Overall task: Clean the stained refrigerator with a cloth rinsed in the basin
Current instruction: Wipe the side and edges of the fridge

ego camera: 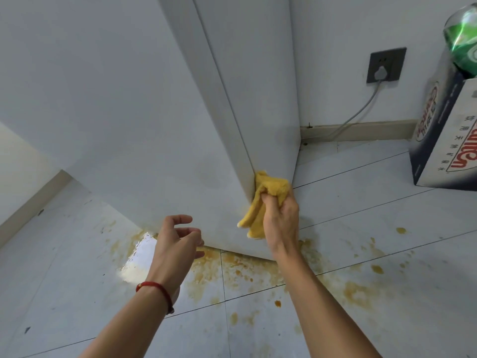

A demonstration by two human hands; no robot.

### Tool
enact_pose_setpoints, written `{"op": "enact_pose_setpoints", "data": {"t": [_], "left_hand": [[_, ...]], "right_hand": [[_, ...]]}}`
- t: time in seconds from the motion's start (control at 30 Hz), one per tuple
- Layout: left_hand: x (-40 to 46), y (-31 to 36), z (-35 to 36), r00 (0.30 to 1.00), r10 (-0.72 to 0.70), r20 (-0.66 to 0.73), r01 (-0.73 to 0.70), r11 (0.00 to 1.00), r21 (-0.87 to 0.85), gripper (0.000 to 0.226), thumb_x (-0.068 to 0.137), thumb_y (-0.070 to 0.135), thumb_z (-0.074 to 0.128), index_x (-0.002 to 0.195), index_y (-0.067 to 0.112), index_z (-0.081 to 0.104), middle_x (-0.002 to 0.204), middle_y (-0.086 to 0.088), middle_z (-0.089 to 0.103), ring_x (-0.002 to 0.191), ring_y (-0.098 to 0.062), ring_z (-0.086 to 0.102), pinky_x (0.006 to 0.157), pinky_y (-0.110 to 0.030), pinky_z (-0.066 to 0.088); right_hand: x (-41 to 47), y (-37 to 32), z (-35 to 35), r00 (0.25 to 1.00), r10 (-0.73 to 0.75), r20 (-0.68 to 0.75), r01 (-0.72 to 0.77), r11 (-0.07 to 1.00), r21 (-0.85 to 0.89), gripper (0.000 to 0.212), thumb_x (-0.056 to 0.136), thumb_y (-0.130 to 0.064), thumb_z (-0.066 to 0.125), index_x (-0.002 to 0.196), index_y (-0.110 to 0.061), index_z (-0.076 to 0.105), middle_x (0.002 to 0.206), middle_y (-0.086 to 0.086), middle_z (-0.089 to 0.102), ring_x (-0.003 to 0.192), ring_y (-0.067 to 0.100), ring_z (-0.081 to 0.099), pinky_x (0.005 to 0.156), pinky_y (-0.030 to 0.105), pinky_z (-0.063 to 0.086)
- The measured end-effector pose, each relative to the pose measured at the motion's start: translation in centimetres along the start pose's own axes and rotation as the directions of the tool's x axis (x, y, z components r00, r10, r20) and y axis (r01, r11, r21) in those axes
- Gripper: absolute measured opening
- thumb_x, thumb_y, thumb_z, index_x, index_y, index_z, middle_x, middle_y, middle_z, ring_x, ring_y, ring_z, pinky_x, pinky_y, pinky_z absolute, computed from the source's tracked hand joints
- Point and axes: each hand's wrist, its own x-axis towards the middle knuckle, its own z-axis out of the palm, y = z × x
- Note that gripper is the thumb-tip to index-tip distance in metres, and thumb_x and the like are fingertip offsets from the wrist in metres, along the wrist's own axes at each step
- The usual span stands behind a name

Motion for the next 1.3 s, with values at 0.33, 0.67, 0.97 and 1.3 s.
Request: {"op": "enact_pose_setpoints", "data": {"t": [0.33,0.67,0.97,1.3], "left_hand": [[-1.1,0.3,0.4,0.999,0.026,0.023,-0.027,0.999,0.033,0.029,0.096,0.000,0.055,0.119,0.018,0.055,0.107,-0.015,0.065,0.098,-0.030,0.067,0.082,-0.043,0.061],[-1.9,-0.6,-1.3,1.000,-0.017,0.011,0.017,1.000,0.017,0.027,0.097,0.002,0.058,0.117,0.019,0.056,0.110,-0.015,0.065,0.098,-0.030,0.069,0.080,-0.043,0.061],[-2.9,-0.3,-4.2,1.000,-0.029,-0.005,0.029,1.000,0.002,0.028,0.096,0.005,0.060,0.120,0.019,0.057,0.110,-0.014,0.067,0.100,-0.029,0.069,0.082,-0.044,0.061],[-2.7,0.1,-4.8,0.999,0.028,-0.036,-0.026,0.998,0.055,0.028,0.095,0.005,0.058,0.117,0.023,0.058,0.105,-0.008,0.066,0.093,-0.026,0.068,0.088,-0.047,0.059]], "right_hand": [[1.1,-4.3,0.8,0.996,-0.077,0.044,0.074,0.995,0.069,0.005,0.100,-0.011,0.059,0.097,-0.007,0.060,0.079,-0.005,0.056,0.066,-0.003,0.054,0.060,0.009,0.041],[-4.3,12.9,0.4,0.979,-0.079,0.189,0.137,0.939,-0.314,0.087,0.103,-0.028,0.055,0.164,-0.042,-0.005,0.173,-0.014,0.001,0.160,0.018,0.014,0.123,0.056,0.031],[-3.1,18.7,-2.5,0.895,0.365,0.258,-0.273,0.903,-0.331,0.101,0.096,-0.030,0.071,0.166,-0.032,-0.002,0.162,-0.006,0.029,0.144,0.014,0.036,0.115,0.035,0.036],[-7.0,13.0,1.4,0.831,0.419,-0.367,-0.516,0.826,-0.225,0.012,0.094,-0.005,0.069,0.105,-0.002,0.066,0.099,0.014,0.072,0.091,0.029,0.070,0.077,0.031,0.054]]}}
